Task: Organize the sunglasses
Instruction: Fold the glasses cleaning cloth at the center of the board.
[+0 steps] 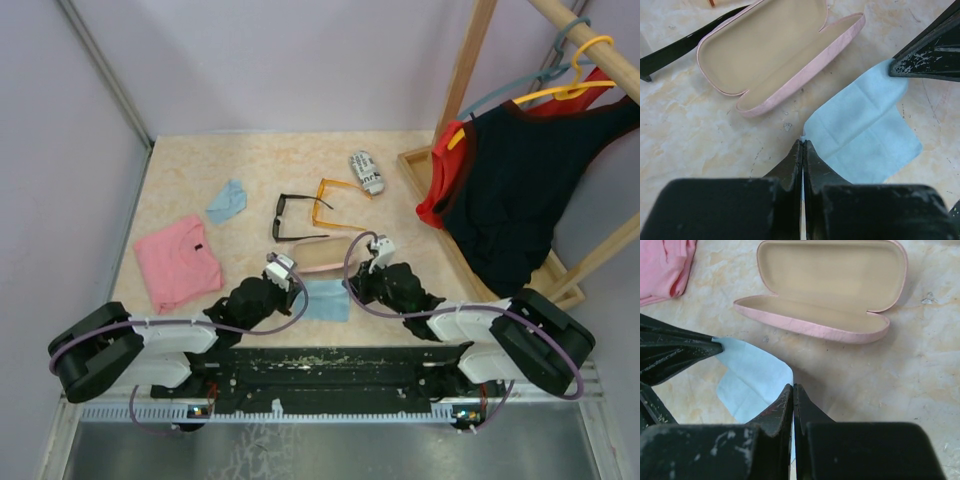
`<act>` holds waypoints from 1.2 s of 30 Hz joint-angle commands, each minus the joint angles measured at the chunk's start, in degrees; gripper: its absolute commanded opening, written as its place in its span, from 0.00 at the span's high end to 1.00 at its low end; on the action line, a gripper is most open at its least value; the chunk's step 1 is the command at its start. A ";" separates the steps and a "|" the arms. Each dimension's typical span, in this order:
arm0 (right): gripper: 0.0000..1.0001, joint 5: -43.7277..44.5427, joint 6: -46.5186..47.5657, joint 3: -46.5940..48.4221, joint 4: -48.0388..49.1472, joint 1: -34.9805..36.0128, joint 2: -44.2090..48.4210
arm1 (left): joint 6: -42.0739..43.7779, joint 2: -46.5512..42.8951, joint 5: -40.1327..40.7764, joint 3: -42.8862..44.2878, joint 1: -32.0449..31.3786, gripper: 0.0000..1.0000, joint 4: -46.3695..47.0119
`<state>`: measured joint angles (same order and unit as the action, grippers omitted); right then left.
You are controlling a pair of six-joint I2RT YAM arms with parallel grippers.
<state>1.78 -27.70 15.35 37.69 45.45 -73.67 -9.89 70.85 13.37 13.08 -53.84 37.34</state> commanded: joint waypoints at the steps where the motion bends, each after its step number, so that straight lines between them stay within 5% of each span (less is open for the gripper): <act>1: 1.00 -4.69 3.18 -1.25 6.62 -0.45 -0.06 | 1.78 -1.02 -2.77 -2.17 0.21 0.99 7.09; 17: 1.00 -7.81 3.03 -4.54 10.90 -0.45 -1.28 | 2.03 0.05 -6.06 -4.37 0.22 0.95 10.73; 26: 0.86 -9.37 1.82 -6.48 12.02 -0.41 -0.54 | -0.17 -2.20 -4.09 -6.11 0.23 0.74 9.68; 36: 0.80 -14.72 -0.35 -8.15 16.34 -0.45 -1.40 | -1.88 -3.42 -5.71 -6.77 0.17 0.69 8.47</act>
<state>-9.65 -26.98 7.40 48.31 45.45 -74.74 -10.13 68.16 8.67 7.14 -53.84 44.99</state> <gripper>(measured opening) 0.195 0.309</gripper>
